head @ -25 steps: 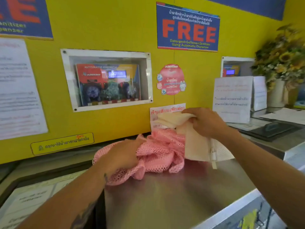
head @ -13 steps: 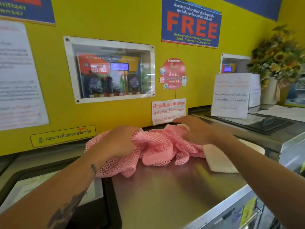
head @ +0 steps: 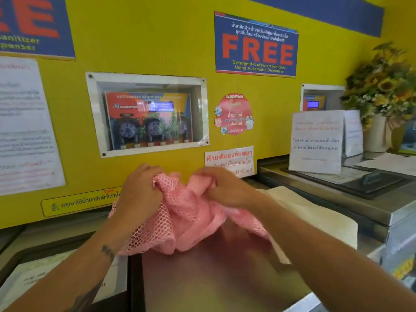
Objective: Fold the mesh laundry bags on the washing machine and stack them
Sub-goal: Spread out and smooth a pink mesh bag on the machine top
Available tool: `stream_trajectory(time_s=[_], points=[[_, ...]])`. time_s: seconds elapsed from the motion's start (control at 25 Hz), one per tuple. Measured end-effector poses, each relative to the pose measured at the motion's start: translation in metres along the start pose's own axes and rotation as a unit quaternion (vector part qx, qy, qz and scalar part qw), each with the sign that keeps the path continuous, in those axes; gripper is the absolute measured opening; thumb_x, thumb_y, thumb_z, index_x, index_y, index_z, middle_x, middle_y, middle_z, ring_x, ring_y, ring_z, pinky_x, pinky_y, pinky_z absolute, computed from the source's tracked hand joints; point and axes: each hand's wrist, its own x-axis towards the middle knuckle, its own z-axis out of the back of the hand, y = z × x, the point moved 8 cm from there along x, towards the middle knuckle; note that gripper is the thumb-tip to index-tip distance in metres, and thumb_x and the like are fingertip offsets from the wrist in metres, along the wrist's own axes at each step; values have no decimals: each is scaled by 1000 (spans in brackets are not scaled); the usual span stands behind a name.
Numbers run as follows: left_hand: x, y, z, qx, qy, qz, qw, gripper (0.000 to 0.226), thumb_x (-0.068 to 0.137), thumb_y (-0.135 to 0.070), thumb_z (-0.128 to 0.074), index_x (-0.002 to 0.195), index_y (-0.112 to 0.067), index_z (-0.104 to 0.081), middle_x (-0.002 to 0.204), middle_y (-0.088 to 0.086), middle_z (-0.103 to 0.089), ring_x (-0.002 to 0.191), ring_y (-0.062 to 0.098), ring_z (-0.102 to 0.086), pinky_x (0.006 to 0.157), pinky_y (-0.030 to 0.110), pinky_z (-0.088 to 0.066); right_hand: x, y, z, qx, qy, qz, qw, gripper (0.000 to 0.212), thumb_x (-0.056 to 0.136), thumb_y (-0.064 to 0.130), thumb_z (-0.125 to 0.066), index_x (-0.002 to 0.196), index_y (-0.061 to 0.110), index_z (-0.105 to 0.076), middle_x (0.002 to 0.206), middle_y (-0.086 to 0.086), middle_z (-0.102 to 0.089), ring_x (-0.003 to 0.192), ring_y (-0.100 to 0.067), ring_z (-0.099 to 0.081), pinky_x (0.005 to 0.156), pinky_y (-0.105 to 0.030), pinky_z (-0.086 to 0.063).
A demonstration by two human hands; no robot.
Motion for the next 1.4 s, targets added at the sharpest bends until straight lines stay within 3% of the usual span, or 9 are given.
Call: stream_trajectory(time_s=[0.2, 0.32, 0.44, 0.64, 0.76, 0.88, 1.04, 1.2, 1.4], points=[[-14, -15, -33, -37, 91, 1, 995, 21, 83, -12, -67, 102, -20, -73, 100, -3, -63, 96, 19, -58, 77, 31, -40, -11, -5, 115, -240, -208, 66, 946, 54, 71, -2, -55, 118, 22, -65, 105, -10, -66, 99, -29, -60, 83, -39, -50], [-39, -28, -79, -38, 277, -7, 960, 43, 81, -28, -68, 123, -35, -63, 124, -9, -62, 114, 15, -57, 99, 38, -45, -32, -105, 78, -437, 10, -94, 895, 56, 80, 13, -57, 132, 32, -52, 105, -7, -64, 103, -27, -61, 86, -44, -52], [-53, -22, -98, 41, 356, 13, 934, 65, 82, -40, -65, 143, -38, -42, 148, -6, -43, 134, 19, -42, 111, 38, -34, -63, -157, 64, -359, 111, -223, 899, 46, 83, 26, -53, 129, 31, -55, 131, 1, -60, 122, -26, -54, 105, -55, -40], [-42, -17, -71, 17, 292, 6, 956, 56, 79, -29, -74, 131, -35, -56, 130, -12, -54, 124, 15, -49, 103, 32, -39, -39, -76, 70, -268, -29, -79, 960, 51, 85, 23, -54, 135, 33, -49, 137, -1, -49, 126, -25, -46, 108, -47, -37], [-37, -13, -40, 13, 222, 6, 975, 34, 72, -35, -78, 101, -35, -60, 104, -15, -56, 100, 15, -54, 78, 31, -41, -33, -19, 16, -73, 76, -29, 994, 61, 90, 28, -60, 147, 27, -37, 149, -1, -42, 132, -20, -44, 103, -32, -38], [-46, 4, -15, 51, 221, 11, 974, 42, 74, -47, -73, 108, -27, -58, 105, -10, -54, 99, 15, -51, 82, 34, -42, -24, 0, -56, -112, 189, -17, 975, 88, 83, 39, -65, 154, 29, -15, 157, 2, -34, 139, -23, -39, 110, -39, -37], [-48, 35, 48, 90, 135, 4, 987, 13, 73, -25, -62, 86, -25, -58, 87, -7, -53, 84, 19, -53, 68, 38, -43, 4, 7, -87, -180, 157, 26, 971, 38, 87, 20, -57, 125, 22, -53, 134, -2, -58, 120, -28, -55, 95, -38, -46], [-46, 89, 148, 82, -55, 146, 984, 11, 77, -7, -64, 80, -17, -59, 80, 3, -60, 73, 25, -57, 59, 38, -44, 34, 22, -55, -84, 67, 47, 993, 28, 89, 11, -59, 116, 20, -64, 108, 0, -62, 98, -19, -57, 85, -38, -46], [-77, 147, 185, 219, 48, 315, 922, 33, 80, -13, -61, 112, -17, -53, 101, 9, -61, 80, 25, -58, 60, 32, -44, 47, -6, -66, -142, 117, -15, 983, 31, 90, 28, -61, 121, 25, -60, 112, -1, -60, 96, -20, -57, 81, -33, -45]])
